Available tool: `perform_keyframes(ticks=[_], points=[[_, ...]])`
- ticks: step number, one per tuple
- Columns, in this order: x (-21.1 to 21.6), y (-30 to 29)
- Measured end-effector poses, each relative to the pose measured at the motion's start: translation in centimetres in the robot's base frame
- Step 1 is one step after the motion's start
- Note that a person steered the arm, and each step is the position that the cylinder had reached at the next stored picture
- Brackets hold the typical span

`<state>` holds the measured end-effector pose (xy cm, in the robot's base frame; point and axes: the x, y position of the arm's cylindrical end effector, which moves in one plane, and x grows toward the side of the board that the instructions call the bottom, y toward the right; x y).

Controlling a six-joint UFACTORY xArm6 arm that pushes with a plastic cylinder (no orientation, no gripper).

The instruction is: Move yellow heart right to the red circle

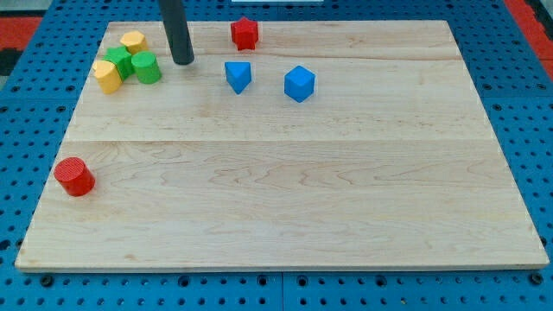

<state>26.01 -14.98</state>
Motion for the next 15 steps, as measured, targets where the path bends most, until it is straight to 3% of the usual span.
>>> perform_keyframes(ticks=[1,2,3,4,5,6,7,8,10,11,13,15], points=[[-4.4,-0.4],[-5.6,-6.1],[-5.3,-10.3],[-3.9,-10.1],[0.3,-6.9],[2.7,-8.3],[0.0,-8.6],[0.3,-15.0],[9.1,-9.7],[12.1,-10.7],[12.0,-14.6],[19.2,-8.2]])
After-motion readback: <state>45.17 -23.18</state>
